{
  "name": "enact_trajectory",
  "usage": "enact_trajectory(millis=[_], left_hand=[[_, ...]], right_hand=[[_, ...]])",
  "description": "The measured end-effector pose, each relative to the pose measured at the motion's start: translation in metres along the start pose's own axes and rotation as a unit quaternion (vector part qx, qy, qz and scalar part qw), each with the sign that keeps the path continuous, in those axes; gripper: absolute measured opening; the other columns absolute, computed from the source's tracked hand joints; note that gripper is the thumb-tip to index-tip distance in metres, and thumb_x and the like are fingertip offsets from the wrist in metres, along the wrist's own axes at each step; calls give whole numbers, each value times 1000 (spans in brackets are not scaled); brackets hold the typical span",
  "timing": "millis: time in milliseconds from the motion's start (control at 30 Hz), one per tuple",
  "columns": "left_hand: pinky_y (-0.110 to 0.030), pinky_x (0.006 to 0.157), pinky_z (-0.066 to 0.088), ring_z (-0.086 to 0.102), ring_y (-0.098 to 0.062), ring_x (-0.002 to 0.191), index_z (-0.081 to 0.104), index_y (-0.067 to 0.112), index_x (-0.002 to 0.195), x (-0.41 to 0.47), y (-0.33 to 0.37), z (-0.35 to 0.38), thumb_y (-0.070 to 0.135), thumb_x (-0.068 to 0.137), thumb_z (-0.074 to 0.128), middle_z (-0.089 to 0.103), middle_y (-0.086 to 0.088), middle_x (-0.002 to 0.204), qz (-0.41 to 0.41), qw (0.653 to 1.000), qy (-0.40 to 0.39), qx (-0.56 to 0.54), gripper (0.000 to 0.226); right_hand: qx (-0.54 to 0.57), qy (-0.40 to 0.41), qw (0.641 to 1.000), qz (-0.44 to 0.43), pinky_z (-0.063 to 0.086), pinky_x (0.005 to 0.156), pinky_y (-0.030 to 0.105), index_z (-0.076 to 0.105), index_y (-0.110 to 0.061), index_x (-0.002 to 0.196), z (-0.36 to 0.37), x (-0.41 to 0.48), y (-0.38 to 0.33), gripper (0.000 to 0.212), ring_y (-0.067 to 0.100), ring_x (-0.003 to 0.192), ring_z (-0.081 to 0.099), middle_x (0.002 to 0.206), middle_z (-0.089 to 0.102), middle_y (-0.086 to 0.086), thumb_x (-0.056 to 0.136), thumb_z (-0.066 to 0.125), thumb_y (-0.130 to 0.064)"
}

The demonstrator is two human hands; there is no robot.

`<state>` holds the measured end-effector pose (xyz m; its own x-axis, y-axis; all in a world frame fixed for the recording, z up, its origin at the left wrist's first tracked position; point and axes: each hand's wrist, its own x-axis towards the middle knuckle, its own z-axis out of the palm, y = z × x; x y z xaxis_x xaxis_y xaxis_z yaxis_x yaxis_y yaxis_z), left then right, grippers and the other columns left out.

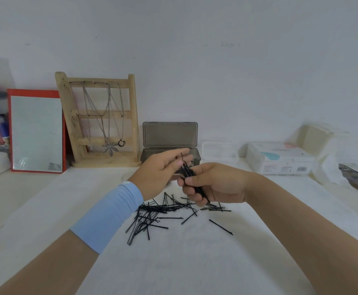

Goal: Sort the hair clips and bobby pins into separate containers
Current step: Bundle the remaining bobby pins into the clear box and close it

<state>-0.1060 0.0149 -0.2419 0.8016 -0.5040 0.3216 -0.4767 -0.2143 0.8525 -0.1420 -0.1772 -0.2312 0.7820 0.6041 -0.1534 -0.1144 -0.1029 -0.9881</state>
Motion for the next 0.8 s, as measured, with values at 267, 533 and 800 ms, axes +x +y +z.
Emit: enact_trajectory(millis=[267, 533, 800], left_hand=[[-21, 96, 46, 55, 10, 110, 35, 33, 147, -4, 10, 0, 12, 106, 37, 56, 22, 135, 28, 998, -28, 40, 46], [-17, 93, 40, 58, 4, 104, 52, 33, 140, -6, 8, -1, 14, 102, 45, 65, 32, 111, 45, 991, -69, 103, 42], [-43, 108, 40, 52, -27, 129, 39, 15, 146, 14, 20, 16, 46, 102, 40, 50, -14, 145, -215, 900, 36, -376, 54]], right_hand=[[22, 24, 999, 1, 33, 56, 25, 56, -11, 97, 1, 2, 3, 21, 16, 62, 42, 75, 46, 4, 104, 37, -6], [16, 31, 999, -7, 38, 61, 28, 51, -12, 91, -4, -1, 4, 21, 18, 64, 44, 76, 47, 3, 104, 38, -4], [153, 124, 971, -137, 41, 61, 29, 48, -14, 93, -13, 1, -9, 20, 18, 62, 43, 73, 46, 2, 104, 36, -4]])
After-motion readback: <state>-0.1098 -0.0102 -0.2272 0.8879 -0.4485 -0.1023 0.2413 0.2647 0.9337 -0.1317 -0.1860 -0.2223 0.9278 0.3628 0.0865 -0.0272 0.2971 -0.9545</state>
